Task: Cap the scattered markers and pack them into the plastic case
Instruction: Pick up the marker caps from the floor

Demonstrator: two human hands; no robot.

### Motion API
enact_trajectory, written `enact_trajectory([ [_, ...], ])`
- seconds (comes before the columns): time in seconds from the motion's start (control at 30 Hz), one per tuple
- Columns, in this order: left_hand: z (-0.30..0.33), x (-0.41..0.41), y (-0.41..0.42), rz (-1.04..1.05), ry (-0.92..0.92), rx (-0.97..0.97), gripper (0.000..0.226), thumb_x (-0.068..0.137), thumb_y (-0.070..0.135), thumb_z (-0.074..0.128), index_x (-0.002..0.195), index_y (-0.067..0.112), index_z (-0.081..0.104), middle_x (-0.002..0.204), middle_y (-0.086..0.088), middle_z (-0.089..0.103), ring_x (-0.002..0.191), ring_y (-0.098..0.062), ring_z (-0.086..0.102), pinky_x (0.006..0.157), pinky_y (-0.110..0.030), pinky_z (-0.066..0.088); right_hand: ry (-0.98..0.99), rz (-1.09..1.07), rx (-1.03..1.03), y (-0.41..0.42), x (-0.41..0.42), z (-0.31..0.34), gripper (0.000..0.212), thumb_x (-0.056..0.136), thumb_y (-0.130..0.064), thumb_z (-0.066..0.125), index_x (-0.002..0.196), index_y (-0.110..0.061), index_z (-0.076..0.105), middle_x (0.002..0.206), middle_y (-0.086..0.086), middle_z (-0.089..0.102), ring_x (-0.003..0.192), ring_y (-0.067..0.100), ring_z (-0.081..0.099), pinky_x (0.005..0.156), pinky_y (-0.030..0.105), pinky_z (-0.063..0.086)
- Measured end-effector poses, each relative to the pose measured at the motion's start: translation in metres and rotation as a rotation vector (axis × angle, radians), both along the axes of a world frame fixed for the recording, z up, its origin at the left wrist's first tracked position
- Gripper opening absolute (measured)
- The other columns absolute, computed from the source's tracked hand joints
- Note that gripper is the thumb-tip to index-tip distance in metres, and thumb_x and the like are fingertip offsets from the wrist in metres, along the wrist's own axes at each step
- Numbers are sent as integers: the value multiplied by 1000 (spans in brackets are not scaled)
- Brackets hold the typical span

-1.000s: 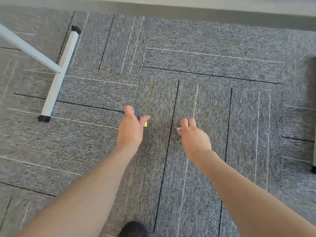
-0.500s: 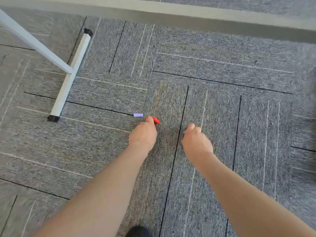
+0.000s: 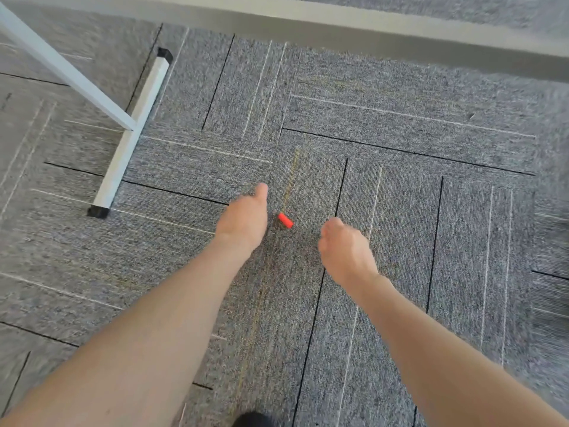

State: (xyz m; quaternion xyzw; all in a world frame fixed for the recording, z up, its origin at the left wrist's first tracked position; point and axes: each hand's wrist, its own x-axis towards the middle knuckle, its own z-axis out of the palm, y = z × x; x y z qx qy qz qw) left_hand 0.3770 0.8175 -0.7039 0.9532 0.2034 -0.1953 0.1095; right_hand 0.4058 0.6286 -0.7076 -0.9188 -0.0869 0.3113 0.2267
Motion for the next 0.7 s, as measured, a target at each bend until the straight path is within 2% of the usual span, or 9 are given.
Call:
enact_trajectory([
  [0.07, -2, -8, -2, -68, 56, -16, 35, 97, -4, 42, 128, 11, 34, 100, -7, 65, 70, -20, 62, 50, -36, 48, -14, 12, 11, 7, 1, 2, 12, 103, -16, 42, 106, -9, 52, 81, 4, 61, 66, 21, 63, 60, 42, 59],
  [0.13, -5, -17, -2, -67, 81, -6, 29, 97, -4, 43, 121, 11, 37, 108, -9, 65, 75, -23, 61, 52, -37, 45, 21, 24, 26, 16, 3, 3, 19, 106, -25, 40, 110, -9, 51, 80, 3, 61, 65, 21, 64, 59, 40, 59],
  [0.27, -7, -22, 10, 111, 54, -58, 14, 100, 2, 47, 113, 8, 43, 91, -3, 63, 76, -24, 59, 58, -39, 45, -42, 195, -66, 46, 6, 4, 26, 105, -30, 40, 117, -9, 50, 89, -3, 54, 68, 19, 56, 54, 35, 50],
  [0.37, -6, -27, 18, 141, 29, -125, 4, 104, 11, 47, 105, 11, 43, 78, 3, 52, 70, -19, 53, 56, -35, 40, -42, 206, -86, 67, 5, 1, 29, 104, -35, 45, 115, -8, 47, 96, 8, 61, 85, 31, 63, 60, 39, 44],
  [0.4, -6, -29, 20, 142, 17, -136, 3, 105, 13, 45, 104, 12, 43, 76, 3, 51, 66, -18, 51, 54, -34, 38, -53, 209, -118, 73, 3, 0, 28, 105, -34, 44, 115, -8, 46, 100, 10, 63, 89, 33, 64, 61, 39, 43],
  [0.47, -7, -31, 25, 168, 6, -167, 6, 106, 16, 42, 102, 12, 43, 76, -1, 57, 61, -17, 51, 49, -32, 35, -86, 224, -175, 80, -4, -4, 21, 106, -26, 39, 116, -8, 47, 103, 11, 66, 84, 31, 63, 62, 38, 43],
  [0.57, -9, -34, 27, 285, -12, -239, 6, 104, 15, 45, 103, 9, 45, 77, -7, 62, 58, -16, 54, 44, -28, 36, -41, 149, -217, 75, -8, -3, 21, 100, -9, 38, 116, -4, 51, 92, 10, 65, 72, 28, 55, 61, 37, 44],
  [0.63, -7, -41, 22, 399, -51, -295, 6, 101, 13, 51, 101, 8, 48, 74, -3, 60, 55, -12, 53, 41, -22, 36, 18, 93, -209, 67, -11, 2, 25, 98, -10, 44, 119, -1, 53, 90, 11, 59, 69, 26, 53, 61, 35, 47],
  [0.7, -1, -51, 9, 524, -116, -345, 8, 99, 15, 54, 95, 10, 49, 71, 0, 57, 53, -11, 49, 42, -20, 36, 53, 8, -195, 54, -13, 14, 27, 98, -10, 43, 121, 0, 52, 90, 12, 62, 69, 27, 59, 61, 37, 53],
])
